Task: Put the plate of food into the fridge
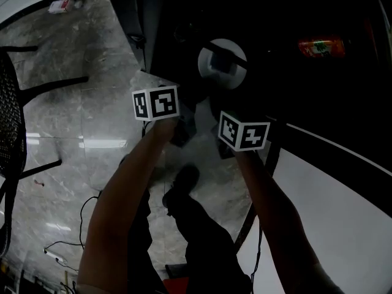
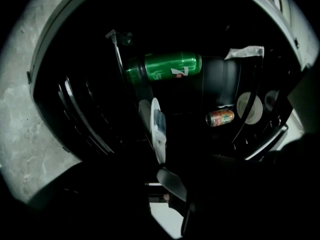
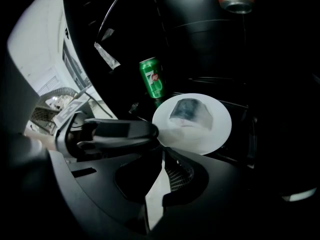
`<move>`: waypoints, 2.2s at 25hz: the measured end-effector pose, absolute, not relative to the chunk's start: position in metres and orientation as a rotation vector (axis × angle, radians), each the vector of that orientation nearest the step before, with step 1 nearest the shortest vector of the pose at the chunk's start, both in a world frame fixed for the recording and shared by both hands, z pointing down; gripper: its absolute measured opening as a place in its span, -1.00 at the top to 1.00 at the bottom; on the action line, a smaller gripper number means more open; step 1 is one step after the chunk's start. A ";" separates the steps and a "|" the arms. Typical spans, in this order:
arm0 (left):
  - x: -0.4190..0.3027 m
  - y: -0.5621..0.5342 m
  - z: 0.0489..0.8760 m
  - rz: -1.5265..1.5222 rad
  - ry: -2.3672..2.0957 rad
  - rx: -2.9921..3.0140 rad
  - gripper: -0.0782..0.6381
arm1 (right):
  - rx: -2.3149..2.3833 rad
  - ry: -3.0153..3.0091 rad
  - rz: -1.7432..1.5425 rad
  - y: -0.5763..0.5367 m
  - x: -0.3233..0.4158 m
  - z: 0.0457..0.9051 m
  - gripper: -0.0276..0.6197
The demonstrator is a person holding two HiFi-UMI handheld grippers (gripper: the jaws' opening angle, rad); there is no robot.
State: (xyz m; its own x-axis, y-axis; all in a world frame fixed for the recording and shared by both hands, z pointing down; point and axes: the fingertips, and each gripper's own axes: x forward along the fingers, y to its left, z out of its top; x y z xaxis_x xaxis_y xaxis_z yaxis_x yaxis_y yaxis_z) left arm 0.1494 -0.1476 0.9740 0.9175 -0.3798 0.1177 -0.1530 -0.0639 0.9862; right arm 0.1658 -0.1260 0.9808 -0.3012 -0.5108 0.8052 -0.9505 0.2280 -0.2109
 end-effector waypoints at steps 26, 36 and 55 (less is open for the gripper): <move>0.072 -0.075 0.953 -0.015 -0.466 1.829 0.40 | 1.217 -1.954 0.777 -0.134 0.150 0.961 0.82; 0.041 -0.075 0.913 0.076 -0.600 1.853 0.41 | 1.214 -1.894 0.892 -0.085 0.123 0.915 0.82; 0.018 -0.034 0.816 0.373 -0.567 2.019 0.76 | 1.319 -1.681 1.279 -0.019 0.094 0.824 0.84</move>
State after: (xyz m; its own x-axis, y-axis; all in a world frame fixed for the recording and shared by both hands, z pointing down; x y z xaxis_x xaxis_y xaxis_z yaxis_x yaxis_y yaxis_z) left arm 0.0178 -0.0337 0.8164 0.8447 -0.2376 0.4796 -0.5344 -0.4222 0.7322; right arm 0.0944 -0.0185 0.8237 -0.2916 -0.3309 0.8975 -0.9532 0.0225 -0.3014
